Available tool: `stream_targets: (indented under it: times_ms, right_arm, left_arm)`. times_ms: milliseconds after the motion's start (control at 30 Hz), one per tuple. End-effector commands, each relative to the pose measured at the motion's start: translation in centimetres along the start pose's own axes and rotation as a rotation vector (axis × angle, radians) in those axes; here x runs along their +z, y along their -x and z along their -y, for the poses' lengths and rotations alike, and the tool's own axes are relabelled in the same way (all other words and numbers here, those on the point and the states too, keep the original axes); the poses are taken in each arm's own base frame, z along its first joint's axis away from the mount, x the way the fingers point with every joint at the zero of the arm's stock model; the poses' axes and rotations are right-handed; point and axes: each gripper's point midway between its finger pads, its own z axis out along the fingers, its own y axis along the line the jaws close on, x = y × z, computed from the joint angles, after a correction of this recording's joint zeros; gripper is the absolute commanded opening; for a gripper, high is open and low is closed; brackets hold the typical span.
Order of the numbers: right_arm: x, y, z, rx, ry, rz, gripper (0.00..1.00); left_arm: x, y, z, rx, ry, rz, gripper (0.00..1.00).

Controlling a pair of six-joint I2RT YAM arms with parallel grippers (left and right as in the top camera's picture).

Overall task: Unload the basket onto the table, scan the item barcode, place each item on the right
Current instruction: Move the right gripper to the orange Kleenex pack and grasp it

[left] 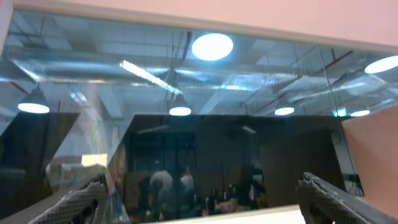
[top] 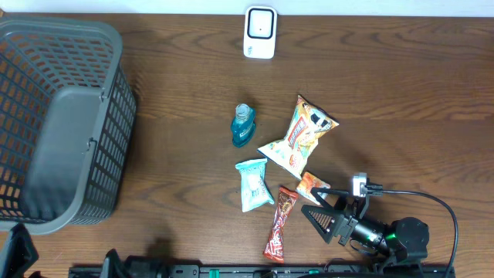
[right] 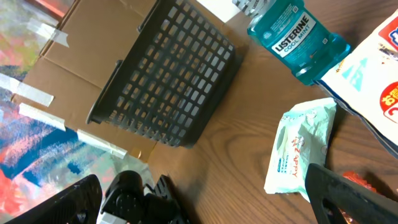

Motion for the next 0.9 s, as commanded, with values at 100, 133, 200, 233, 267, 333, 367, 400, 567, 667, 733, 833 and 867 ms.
stream_targets:
  times_ms: [100,133,200,233,267,333,367,400,567,667,733,833,867]
  right_arm:
    - [-0.1,-0.4,-0.3,-0.093,0.021,-0.02,0.99]
    - [-0.1,-0.5,-0.2,-0.134,0.018,-0.024,0.99]
    - [0.0,-0.5,-0.2,-0.21,0.018,-0.025,0.99]
    - [0.0,-0.3,0.0,-0.216,0.008,-0.014,0.99]
    - [0.0,-0.1,0.1,-0.216,-0.003,-0.005,0.99]
    - [0.0,0.1,0.4,-0.206,-0.018,0.006,0.98]
    - [0.0,0.1,0.6,-0.19,-0.024,0.006,0.98]
    - [0.0,0.2,0.8,-0.162,-0.033,0.009,0.98]
    - [0.2,0.7,2.8,0.067,-0.116,0.039,0.93]
    - [0.3,0.7,4.7,0.282,-0.186,0.062,0.94]
    - [0.2,0.4,6.1,0.379,-0.241,0.068,0.99]
    - [0.2,-0.9,8.4,0.59,-0.326,0.058,0.99]
    - [0.1,-1.4,9.0,0.651,-0.352,0.048,0.99]
  left_arm:
    - [-1.3,1.3,0.4,0.023,-0.005,0.035,0.96]
    - [-1.6,1.5,0.5,0.024,-0.005,0.043,0.96]
    - [-1.7,1.8,0.6,0.025,-0.006,0.049,0.96]
    - [-1.7,1.7,0.5,0.025,-0.006,0.047,0.96]
    - [-1.7,1.7,0.5,0.025,-0.006,0.046,0.96]
    - [-1.7,1.6,0.5,0.024,-0.006,0.041,0.96]
    - [-1.7,1.6,0.5,0.024,-0.006,0.041,0.96]
    - [-1.7,1.6,0.5,0.024,-0.006,0.042,0.96]
    - [-1.7,1.5,0.5,0.023,-0.005,0.039,0.96]
    - [-1.7,1.4,0.5,0.022,-0.005,0.034,0.96]
    - [-1.7,1.3,0.5,0.021,-0.005,0.031,0.96]
    - [-1.7,1.2,0.5,0.02,-0.004,0.025,0.96]
    - [-1.7,1.1,0.5,0.02,-0.004,0.022,0.96]
